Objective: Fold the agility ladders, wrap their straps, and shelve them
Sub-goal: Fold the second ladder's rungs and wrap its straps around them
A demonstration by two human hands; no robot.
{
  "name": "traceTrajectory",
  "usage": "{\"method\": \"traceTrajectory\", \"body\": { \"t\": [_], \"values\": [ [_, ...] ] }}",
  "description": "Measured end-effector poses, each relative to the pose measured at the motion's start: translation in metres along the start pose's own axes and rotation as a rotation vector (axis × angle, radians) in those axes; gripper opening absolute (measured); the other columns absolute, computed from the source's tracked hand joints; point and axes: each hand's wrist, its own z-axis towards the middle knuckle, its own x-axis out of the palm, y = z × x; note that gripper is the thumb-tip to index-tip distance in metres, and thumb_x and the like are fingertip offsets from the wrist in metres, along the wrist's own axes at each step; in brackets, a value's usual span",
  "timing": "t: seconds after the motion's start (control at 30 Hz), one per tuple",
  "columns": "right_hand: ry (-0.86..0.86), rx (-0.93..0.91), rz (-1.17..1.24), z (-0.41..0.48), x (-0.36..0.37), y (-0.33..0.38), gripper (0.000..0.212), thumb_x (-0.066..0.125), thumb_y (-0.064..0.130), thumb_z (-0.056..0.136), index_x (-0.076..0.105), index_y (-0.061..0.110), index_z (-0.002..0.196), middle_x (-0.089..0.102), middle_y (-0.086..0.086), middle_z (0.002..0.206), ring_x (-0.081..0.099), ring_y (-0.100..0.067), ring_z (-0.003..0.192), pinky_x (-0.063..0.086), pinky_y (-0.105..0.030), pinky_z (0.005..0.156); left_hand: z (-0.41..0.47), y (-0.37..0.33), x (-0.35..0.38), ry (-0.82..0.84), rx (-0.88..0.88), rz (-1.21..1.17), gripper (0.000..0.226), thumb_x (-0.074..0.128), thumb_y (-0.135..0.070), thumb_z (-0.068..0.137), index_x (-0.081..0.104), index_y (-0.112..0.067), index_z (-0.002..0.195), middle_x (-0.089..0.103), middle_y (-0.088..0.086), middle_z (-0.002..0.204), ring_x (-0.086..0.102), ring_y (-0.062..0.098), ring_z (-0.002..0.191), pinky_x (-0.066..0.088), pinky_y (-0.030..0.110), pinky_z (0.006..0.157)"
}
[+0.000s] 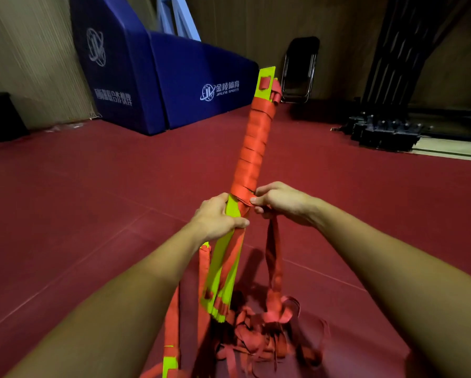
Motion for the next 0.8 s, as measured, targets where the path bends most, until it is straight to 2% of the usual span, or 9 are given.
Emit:
{"method": "traceTrajectory", "body": {
  "t": [0.1, 0.2, 0.27, 0.33, 0.4, 0.47, 0.53, 0.7, 0.8],
  "values": [
    [0.001, -0.074, -0.058, -0.004, -0.002, -0.002, 0.027, 0.051, 0.006, 0.099, 0.056, 0.011, 0.073, 0.050, -0.002, 0.060, 0.041, -0.011, 0.057, 0.034, -0.021, 0.053, 0.016, 0.012, 0.008, 0.094, 0.003, -0.178, 0.069, 0.081, -0.055, 0.041, 0.061, -0.025, 0.100, 0.076, 0.002, 0.096, 0.071, 0.026, 0.099, 0.056, 0.050, 0.091],
    [-0.052, -0.132, -0.229, -0.006, -0.004, -0.002, 0.035, 0.052, 0.009, 0.098, 0.055, 0.012, 0.064, 0.053, -0.010, 0.064, 0.041, -0.014, 0.056, 0.032, -0.027, 0.056, 0.006, 0.007, 0.008, 0.176, 0.025, -0.245, 0.064, 0.082, -0.031, 0.061, 0.056, -0.013, 0.117, 0.072, 0.015, 0.108, 0.070, 0.027, 0.099, 0.053, 0.054, 0.095],
    [-0.065, -0.166, -0.320, -0.004, -0.004, -0.003, 0.038, 0.053, 0.011, 0.098, 0.057, 0.013, 0.060, 0.052, -0.011, 0.063, 0.041, -0.016, 0.056, 0.031, -0.029, 0.056, -0.001, 0.004, 0.004, 0.224, 0.045, -0.280, 0.050, 0.074, -0.005, 0.081, 0.050, -0.003, 0.125, 0.069, 0.016, 0.104, 0.065, 0.021, 0.090, 0.055, 0.045, 0.094],
    [-0.059, -0.200, -0.416, -0.004, -0.003, -0.003, 0.039, 0.053, 0.012, 0.098, 0.058, 0.016, 0.059, 0.051, -0.002, 0.055, 0.041, -0.014, 0.053, 0.032, -0.029, 0.055, -0.001, 0.008, 0.004, 0.244, 0.059, -0.299, 0.042, 0.064, 0.007, 0.089, 0.048, -0.001, 0.128, 0.062, 0.010, 0.096, 0.059, 0.016, 0.082, 0.054, 0.029, 0.076],
    [-0.066, -0.232, -0.454, -0.003, -0.001, -0.003, 0.039, 0.052, 0.013, 0.098, 0.057, 0.018, 0.059, 0.050, 0.009, 0.049, 0.041, -0.010, 0.050, 0.033, -0.029, 0.056, 0.000, 0.011, 0.003, 0.222, 0.074, -0.287, 0.049, 0.071, -0.008, 0.084, 0.048, -0.007, 0.128, 0.060, 0.008, 0.094, 0.057, 0.015, 0.082, 0.049, 0.027, 0.069],
    [-0.107, -0.254, -0.452, 0.000, 0.003, -0.003, 0.038, 0.052, 0.014, 0.098, 0.055, 0.020, 0.060, 0.053, 0.012, 0.048, 0.042, -0.006, 0.049, 0.035, -0.027, 0.058, 0.002, 0.014, 0.005, 0.179, 0.103, -0.235, 0.073, 0.081, -0.037, 0.066, 0.047, -0.020, 0.128, 0.067, 0.005, 0.106, 0.062, 0.014, 0.093, 0.052, 0.032, 0.079],
    [-0.155, -0.268, -0.434, 0.004, 0.007, -0.003, 0.036, 0.051, 0.016, 0.097, 0.054, 0.019, 0.062, 0.056, 0.011, 0.052, 0.044, -0.006, 0.050, 0.037, -0.029, 0.060, 0.000, 0.014, 0.007, 0.108, 0.107, -0.088, 0.082, 0.085, -0.050, 0.062, 0.043, -0.028, 0.129, 0.069, -0.003, 0.111, 0.065, 0.014, 0.101, 0.052, 0.033, 0.089],
    [-0.162, -0.325, -0.504, 0.003, 0.009, 0.003, 0.031, 0.055, 0.020, 0.096, 0.060, 0.016, 0.065, 0.059, 0.008, 0.056, 0.046, -0.005, 0.051, 0.037, -0.026, 0.059, -0.003, 0.009, 0.005, -0.042, 0.078, 0.016, 0.058, 0.087, -0.034, 0.068, 0.054, -0.025, 0.116, 0.064, -0.009, 0.081, 0.061, 0.010, 0.072, 0.046, 0.017, 0.059],
    [-0.088, -0.296, -0.351, 0.004, 0.009, 0.003, 0.020, 0.061, 0.022, 0.097, 0.065, 0.012, 0.080, 0.061, 0.005, 0.059, 0.045, -0.007, 0.051, 0.035, -0.023, 0.053, -0.004, 0.005, 0.000, -0.032, 0.049, 0.010, 0.043, 0.084, -0.020, 0.069, 0.058, -0.022, 0.104, 0.059, -0.007, 0.076, 0.058, 0.017, 0.072, 0.047, 0.025, 0.061]
  ]
}}
